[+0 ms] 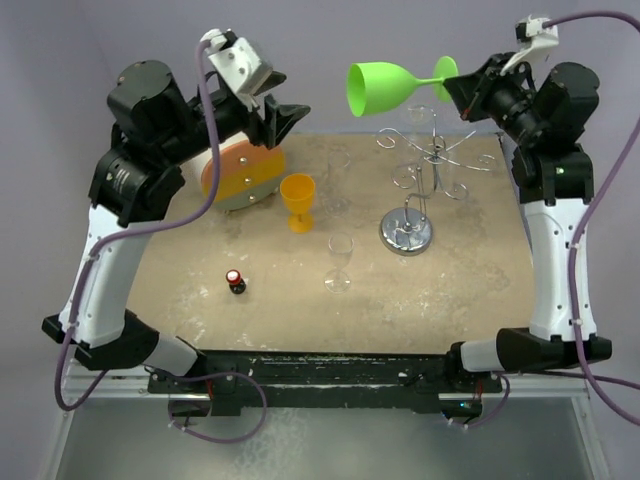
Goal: Place the wine glass upside down on the wine glass rack
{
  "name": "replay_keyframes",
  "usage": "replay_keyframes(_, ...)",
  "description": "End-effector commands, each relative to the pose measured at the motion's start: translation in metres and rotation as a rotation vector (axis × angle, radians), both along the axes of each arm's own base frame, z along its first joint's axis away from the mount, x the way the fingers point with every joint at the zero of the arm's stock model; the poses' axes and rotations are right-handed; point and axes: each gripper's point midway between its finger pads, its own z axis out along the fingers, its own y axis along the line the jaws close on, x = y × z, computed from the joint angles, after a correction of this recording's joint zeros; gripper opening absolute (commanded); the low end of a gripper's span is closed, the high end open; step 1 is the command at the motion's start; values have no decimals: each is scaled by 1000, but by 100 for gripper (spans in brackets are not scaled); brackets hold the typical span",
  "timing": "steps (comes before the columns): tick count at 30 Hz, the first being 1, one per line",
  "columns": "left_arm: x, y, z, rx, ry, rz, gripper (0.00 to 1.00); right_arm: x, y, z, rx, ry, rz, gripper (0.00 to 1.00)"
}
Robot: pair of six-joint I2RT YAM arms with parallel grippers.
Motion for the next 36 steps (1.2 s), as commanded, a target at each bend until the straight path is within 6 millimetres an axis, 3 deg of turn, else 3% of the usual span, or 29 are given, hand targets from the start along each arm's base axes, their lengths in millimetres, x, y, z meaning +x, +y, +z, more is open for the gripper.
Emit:
replay_keyframes(1, -24, 28, 19, 11, -97, 48, 68, -30, -54, 53, -197, -203, -276, 0)
replay_keyframes(6, -19, 51, 8, 70, -106, 160, 90, -53, -116, 73, -397, -255, -593, 0)
replay_keyframes(9, -15, 60, 2, 90, -97, 204, 97, -69, -146, 84, -505, -275, -751, 0)
replay_keyframes(15, -15, 68, -3, 112, -86, 222, 99, -94, -207, 78, -715, -186, -1062, 0)
replay_keyframes(19, -15, 71, -4, 122, -94, 231, 99, -109, -233, 70, -860, -118, -1194, 0)
replay_keyframes(25, -16, 74, -2, 113, -94, 231, 99, -107, -254, 36, -1169, 29, -1273, 0)
replay_keyframes(31, -15, 75, -2, 110, -94, 230, 99, -82, -252, -4, -1396, 109, -1125, 0)
replay_keyframes(36, -17, 74, -2, 110, -95, 219, 99, -57, -239, -41, -1554, 147, -885, 0)
